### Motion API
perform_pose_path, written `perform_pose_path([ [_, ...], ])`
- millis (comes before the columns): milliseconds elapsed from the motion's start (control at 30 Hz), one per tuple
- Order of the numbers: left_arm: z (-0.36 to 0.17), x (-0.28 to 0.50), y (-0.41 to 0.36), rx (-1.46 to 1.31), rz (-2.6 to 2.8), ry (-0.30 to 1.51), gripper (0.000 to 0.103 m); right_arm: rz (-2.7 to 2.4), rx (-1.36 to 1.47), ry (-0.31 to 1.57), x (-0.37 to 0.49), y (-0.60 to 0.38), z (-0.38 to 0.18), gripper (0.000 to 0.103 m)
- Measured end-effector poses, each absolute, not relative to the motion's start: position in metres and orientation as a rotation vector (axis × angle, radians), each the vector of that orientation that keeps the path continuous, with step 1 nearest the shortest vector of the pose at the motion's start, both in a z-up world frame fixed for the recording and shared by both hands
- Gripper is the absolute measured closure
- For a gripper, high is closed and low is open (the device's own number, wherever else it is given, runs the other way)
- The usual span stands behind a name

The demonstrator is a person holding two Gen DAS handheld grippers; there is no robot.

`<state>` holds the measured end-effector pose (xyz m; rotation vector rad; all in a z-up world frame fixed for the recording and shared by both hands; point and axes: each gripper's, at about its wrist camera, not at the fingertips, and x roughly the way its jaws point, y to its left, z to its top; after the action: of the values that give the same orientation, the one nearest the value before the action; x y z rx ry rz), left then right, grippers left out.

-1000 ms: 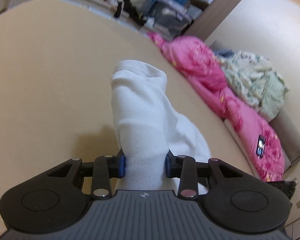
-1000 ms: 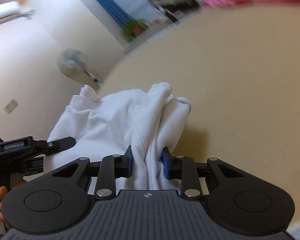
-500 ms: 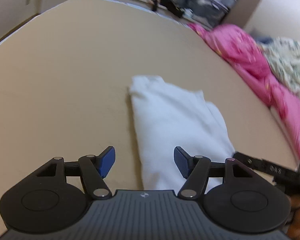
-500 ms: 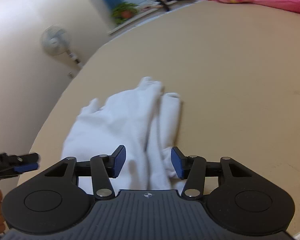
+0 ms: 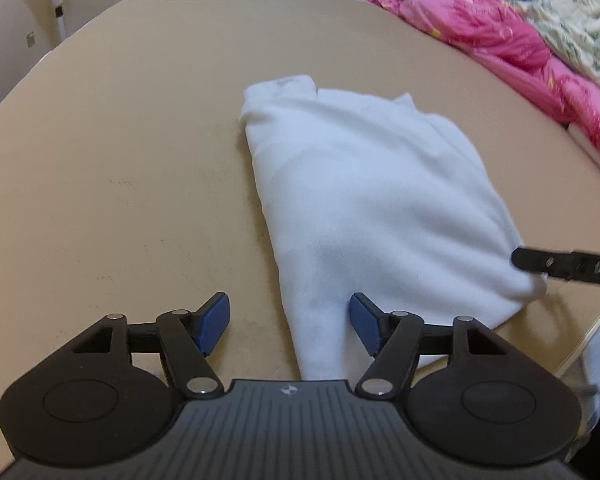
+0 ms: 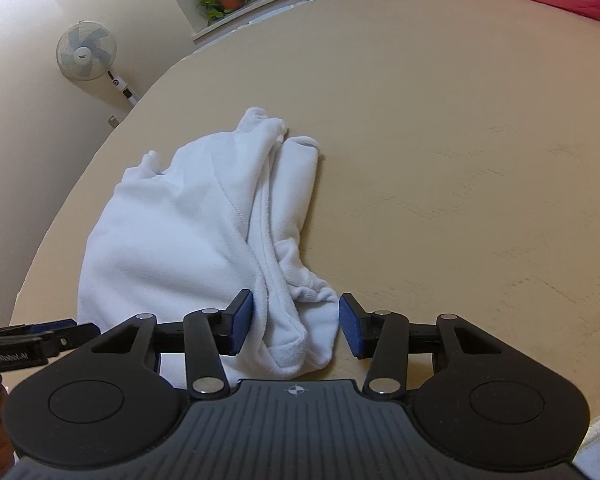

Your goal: Fold small clothes

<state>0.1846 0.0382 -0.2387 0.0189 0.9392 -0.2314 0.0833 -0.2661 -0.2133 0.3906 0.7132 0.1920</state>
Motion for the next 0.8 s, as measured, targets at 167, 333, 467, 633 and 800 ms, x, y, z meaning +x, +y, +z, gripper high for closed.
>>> perform_pose_path([
  [167,-0.237,0.179,0.03,0.134,-0.203,0.91,0.02,0.108,0.18,0.691,0.076,-0.253,-0.2,0.046],
  [333,-0.19,0.154,0.042,0.118,-0.147,0.812,0.017,0.026,0.004,0.618,0.046,-0.252,-0.164,0.046],
  [467,-0.144,0.113,0.038,0.1,-0.085,0.665,0.009,0.043,0.025,0.435,0.003,-0.254,-0.111,0.027],
  [633,-0.119,0.048,0.024,0.017,-0.077,0.577,0.008,0.105,0.052,0.332,-0.054,-0.259,-0.095,0.013],
  [800,-0.157,0.016,-0.004,-0.011,-0.031,0.634,0.0,0.104,0.105,0.412,-0.067,-0.259,-0.133,0.013],
])
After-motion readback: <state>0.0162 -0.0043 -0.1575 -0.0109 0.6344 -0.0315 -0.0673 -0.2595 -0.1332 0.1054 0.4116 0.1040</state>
